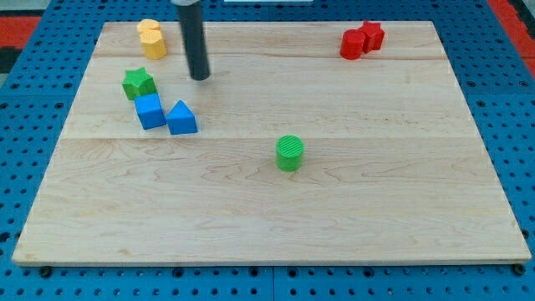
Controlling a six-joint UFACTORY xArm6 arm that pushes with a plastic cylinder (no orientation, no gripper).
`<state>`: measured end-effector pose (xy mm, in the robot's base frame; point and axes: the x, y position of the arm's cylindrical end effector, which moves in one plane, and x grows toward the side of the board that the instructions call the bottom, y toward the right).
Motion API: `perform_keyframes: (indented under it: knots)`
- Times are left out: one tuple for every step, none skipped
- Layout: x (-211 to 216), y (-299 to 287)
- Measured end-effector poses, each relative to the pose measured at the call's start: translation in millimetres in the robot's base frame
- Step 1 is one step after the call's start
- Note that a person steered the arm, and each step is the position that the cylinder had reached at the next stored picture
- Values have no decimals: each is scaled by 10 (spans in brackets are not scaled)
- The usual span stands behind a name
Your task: Move the green star and blue blocks in a diagonal line
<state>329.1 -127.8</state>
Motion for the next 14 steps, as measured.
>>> perform_keyframes:
  knots:
    - [112,-527]
    - [318,-906]
    - [514,-699]
    - [638,-541]
    - [638,-56]
    - [638,308]
    - [656,343]
    - [797,341]
    - [1023,332]
    - [1250,302]
    - [1380,343]
    - [1543,543]
    - [1751,836]
    - [1792,1185]
